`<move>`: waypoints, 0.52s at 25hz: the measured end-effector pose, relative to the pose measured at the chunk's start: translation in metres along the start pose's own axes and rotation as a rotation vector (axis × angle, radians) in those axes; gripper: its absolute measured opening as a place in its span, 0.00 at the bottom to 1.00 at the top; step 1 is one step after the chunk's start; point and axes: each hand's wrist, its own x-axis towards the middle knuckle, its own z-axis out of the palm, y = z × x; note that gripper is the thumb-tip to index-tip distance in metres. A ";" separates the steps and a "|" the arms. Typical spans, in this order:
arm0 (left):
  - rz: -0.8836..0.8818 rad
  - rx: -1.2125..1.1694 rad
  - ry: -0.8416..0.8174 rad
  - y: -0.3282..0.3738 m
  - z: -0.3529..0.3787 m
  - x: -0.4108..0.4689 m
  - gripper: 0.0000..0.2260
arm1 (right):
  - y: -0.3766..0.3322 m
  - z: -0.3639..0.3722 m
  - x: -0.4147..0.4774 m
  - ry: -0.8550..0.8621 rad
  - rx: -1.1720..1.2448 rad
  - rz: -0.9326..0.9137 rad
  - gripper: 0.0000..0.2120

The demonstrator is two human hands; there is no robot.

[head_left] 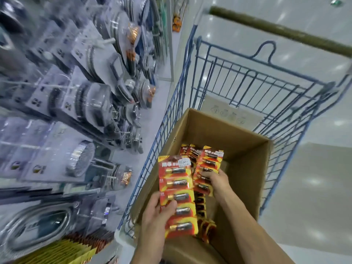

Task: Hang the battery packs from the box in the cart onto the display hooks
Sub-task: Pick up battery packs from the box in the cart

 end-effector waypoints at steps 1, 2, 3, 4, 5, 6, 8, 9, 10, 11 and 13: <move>0.051 0.013 -0.002 0.005 0.000 -0.009 0.19 | -0.008 -0.009 -0.030 -0.065 0.041 -0.015 0.19; 0.099 0.018 0.000 0.011 -0.001 -0.020 0.19 | -0.017 -0.019 -0.060 -0.140 0.099 -0.042 0.20; 0.145 0.010 0.007 0.016 -0.001 -0.030 0.18 | -0.024 -0.028 -0.086 -0.213 0.150 -0.072 0.21; 0.189 -0.007 0.021 0.020 -0.001 -0.040 0.17 | -0.031 -0.036 -0.110 -0.271 0.183 -0.108 0.22; 0.241 -0.019 0.033 0.023 -0.002 -0.050 0.16 | -0.036 -0.044 -0.134 -0.318 0.193 -0.150 0.23; 0.289 -0.042 0.043 0.026 -0.003 -0.061 0.15 | -0.041 -0.050 -0.156 -0.375 0.202 -0.185 0.25; 0.369 -0.068 0.062 0.024 -0.007 -0.088 0.14 | -0.047 -0.058 -0.200 -0.497 0.194 -0.246 0.26; 0.411 -0.075 0.075 0.020 -0.009 -0.102 0.14 | -0.048 -0.060 -0.221 -0.554 0.187 -0.262 0.25; 0.460 -0.092 0.092 0.015 -0.012 -0.121 0.13 | -0.049 -0.061 -0.242 -0.608 0.165 -0.271 0.23; 0.505 -0.127 0.117 0.010 -0.017 -0.139 0.13 | -0.050 -0.061 -0.263 -0.659 0.137 -0.269 0.20; 0.583 -0.193 0.181 -0.006 -0.029 -0.183 0.13 | -0.045 -0.060 -0.306 -0.764 0.047 -0.264 0.19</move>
